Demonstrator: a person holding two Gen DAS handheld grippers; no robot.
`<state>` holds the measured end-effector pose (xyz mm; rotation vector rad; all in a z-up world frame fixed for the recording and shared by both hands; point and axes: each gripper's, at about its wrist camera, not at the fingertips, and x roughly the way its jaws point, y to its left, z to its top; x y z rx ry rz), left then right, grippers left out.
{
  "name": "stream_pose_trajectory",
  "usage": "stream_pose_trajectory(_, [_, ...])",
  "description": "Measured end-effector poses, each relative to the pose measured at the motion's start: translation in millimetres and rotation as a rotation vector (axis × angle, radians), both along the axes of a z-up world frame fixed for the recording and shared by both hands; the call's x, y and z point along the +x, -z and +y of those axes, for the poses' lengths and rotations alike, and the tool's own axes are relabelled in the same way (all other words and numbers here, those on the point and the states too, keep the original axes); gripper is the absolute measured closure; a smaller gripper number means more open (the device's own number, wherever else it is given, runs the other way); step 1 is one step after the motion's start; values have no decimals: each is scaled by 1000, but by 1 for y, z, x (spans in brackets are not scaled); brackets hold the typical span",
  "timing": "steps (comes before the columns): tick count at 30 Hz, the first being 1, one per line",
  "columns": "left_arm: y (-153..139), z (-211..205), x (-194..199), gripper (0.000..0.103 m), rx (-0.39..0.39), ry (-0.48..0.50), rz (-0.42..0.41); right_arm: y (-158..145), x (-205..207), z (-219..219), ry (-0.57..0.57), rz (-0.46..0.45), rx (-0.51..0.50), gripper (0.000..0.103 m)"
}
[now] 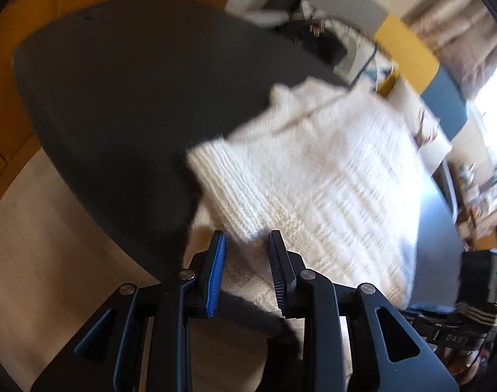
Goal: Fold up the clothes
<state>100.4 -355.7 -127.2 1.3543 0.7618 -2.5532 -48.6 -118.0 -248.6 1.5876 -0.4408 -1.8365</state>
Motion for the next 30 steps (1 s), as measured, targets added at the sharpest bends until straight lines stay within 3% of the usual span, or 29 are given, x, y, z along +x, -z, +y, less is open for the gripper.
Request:
stream_pose_trajectory(2, [-16,-3,9,74,14,-3,96,-6,0,14,26,-15,22,75])
stream_pose_trajectory(5, [-34,5,9,74,-2,49,189,-35,12,24,9,138,54,75])
stream_pose_trajectory(9, [-7,20,-20,74,-73,86,25,-55,27,-1,-134,277,30,75])
stream_pose_trajectory(11, [4,19,-25,74,-71,84,-23,-47,33,-27,-216,333,110,75])
stream_pose_trajectory(14, [16,13,-24,74,-59,78,-62,-9,38,-65,-340,266,212,75])
stream_pose_trajectory(16, [11,8,-13,74,-64,67,-34,3,42,-68,-385,241,204,75])
stream_pose_trajectory(19, [-4,-9,10,74,-9,22,54,-6,32,-57,-365,219,165,76])
stream_pose_trajectory(22, [-20,-22,22,74,23,-31,148,-23,18,-48,-300,269,116,76])
stream_pose_trajectory(24, [-29,-25,22,74,17,-51,194,-30,14,-54,-289,357,162,76])
stream_pose_trajectory(26, [-33,-19,11,73,-14,-41,197,-27,15,-65,-307,422,227,76])
stream_pose_trajectory(28, [-28,-4,0,68,-93,-36,153,-20,21,-104,-349,491,333,75])
stream_pose_trajectory(30, [-15,11,-12,65,-182,-9,73,-6,26,-118,-399,499,404,75])
